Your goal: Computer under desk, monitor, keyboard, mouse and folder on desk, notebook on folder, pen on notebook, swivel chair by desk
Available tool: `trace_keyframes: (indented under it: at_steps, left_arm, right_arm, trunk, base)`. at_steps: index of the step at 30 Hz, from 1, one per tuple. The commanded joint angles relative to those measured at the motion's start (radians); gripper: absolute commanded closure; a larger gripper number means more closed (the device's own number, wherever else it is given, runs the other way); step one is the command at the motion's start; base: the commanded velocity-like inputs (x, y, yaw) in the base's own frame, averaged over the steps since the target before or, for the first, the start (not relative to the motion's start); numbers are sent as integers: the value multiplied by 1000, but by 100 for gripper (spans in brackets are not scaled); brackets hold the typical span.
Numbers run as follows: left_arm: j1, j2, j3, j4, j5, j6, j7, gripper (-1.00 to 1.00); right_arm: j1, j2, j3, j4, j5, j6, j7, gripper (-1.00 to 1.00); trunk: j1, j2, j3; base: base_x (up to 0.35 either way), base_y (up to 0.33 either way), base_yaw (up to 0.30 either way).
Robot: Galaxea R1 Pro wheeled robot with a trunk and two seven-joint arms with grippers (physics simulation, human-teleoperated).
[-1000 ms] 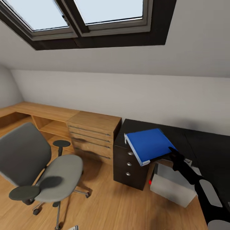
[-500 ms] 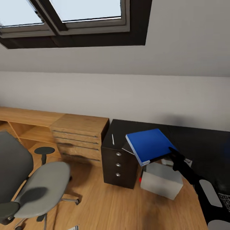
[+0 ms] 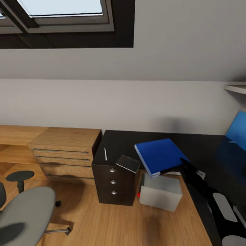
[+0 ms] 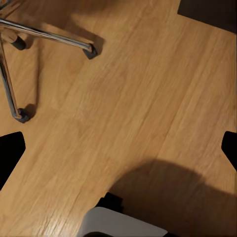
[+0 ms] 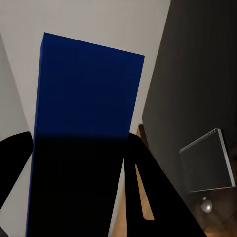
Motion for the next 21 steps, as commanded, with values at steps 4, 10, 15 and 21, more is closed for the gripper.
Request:
trace_keyframes:
  at_steps: [4,10,15,21]
  left_arm:
    - [-1,0,-9,0,9,-6,6,-100]
    - [-1,-1,-9,1,9,-4,6,-100]
    - [-1,-1,-9,1,9,-4,6,-100]
    - [-1,-1,-9,1,9,-4,6,-100]
  right_arm:
    - [-1,0,-2,1,-3,6,1,100]
    - [-1,0,-2,1,-3,6,1,100]
    - [-1,0,-2,4,-2,-5,0,100]
    - [-1,0,-2,4,-1,-14,0,100]
  trunk:
    - [0,-1,-1]
    - [0,-1,-1]
    - [0,-1,-1]
    - [0,-1,-1]
  base:
    - [1,-1,-266]
    - [0,0,-266]
    - [0,0,-266]
    - [0,0,-266]
